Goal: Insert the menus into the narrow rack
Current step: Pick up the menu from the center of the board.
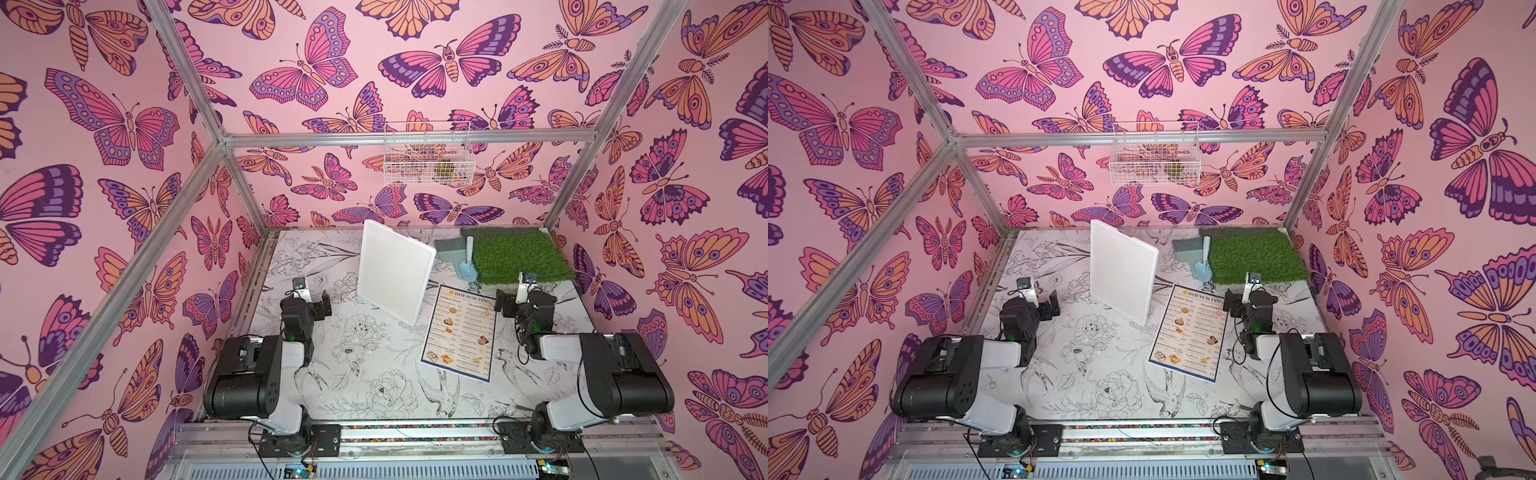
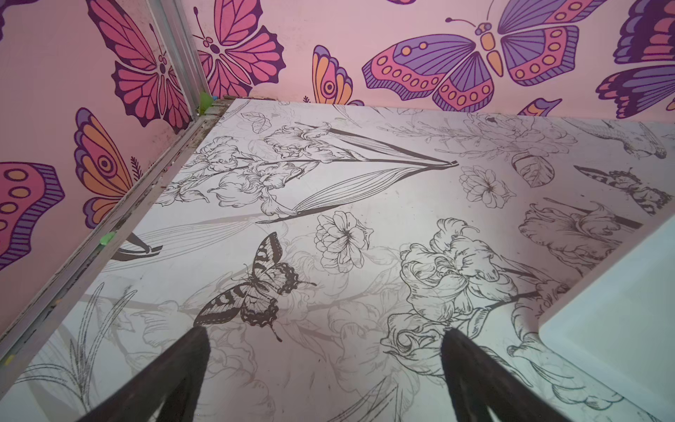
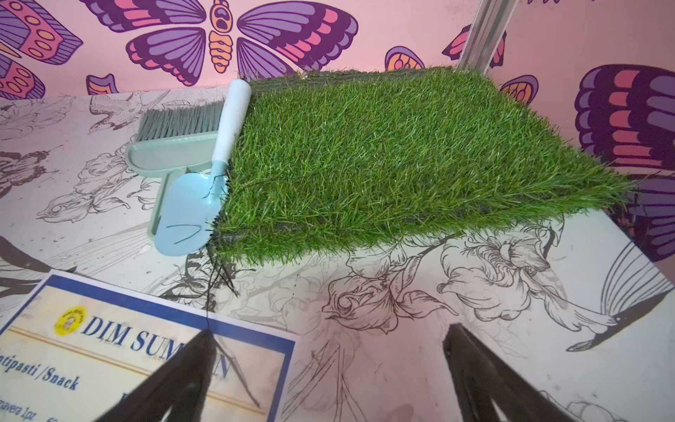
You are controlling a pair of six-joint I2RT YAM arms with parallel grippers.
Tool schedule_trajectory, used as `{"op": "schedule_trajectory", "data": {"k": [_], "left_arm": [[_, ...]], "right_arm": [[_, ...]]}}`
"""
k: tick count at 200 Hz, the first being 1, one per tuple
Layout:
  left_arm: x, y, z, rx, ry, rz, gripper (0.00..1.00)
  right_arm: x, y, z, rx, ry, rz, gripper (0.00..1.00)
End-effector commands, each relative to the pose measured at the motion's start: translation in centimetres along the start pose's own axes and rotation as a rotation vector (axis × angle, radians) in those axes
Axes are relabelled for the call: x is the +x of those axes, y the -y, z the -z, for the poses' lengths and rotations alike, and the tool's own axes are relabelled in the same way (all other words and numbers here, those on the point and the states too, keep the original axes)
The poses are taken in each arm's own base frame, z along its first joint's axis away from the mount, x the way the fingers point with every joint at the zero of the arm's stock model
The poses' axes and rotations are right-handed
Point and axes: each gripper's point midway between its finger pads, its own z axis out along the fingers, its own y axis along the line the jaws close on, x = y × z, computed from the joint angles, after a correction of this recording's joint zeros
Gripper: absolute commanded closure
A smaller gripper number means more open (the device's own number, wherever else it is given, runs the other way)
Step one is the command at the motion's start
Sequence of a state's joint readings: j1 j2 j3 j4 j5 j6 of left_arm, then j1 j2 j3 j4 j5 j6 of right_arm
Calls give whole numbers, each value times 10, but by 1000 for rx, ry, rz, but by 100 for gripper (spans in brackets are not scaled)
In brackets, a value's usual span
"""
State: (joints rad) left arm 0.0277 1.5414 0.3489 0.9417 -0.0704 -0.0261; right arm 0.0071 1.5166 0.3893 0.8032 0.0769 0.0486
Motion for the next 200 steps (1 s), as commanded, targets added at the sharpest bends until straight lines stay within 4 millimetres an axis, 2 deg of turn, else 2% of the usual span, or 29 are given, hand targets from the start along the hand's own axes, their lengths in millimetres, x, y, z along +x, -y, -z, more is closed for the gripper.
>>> {"op": "schedule_trajectory", "data": {"k": [1, 168, 182, 196, 197, 200], "left_arm": [[1, 3, -2, 13, -10, -13, 0], [1, 2, -1, 16, -7, -10, 0], [-4, -3, 3, -10, 13, 3, 0], [-22, -9, 12, -43, 55, 18, 0], [-15, -10, 15, -46, 40, 18, 0], [-10, -11, 19, -53, 30, 18, 0]], "right_arm": [[-11, -1, -1, -5, 22, -6, 1], [-12, 1, 0, 2, 26, -8, 1], [-18, 3, 2, 16, 44, -14, 1], [-23, 7, 7, 37, 51, -21, 1], [-23, 7, 8, 40, 53, -21, 1], [-24, 9, 9, 49, 56, -26, 1]]}}
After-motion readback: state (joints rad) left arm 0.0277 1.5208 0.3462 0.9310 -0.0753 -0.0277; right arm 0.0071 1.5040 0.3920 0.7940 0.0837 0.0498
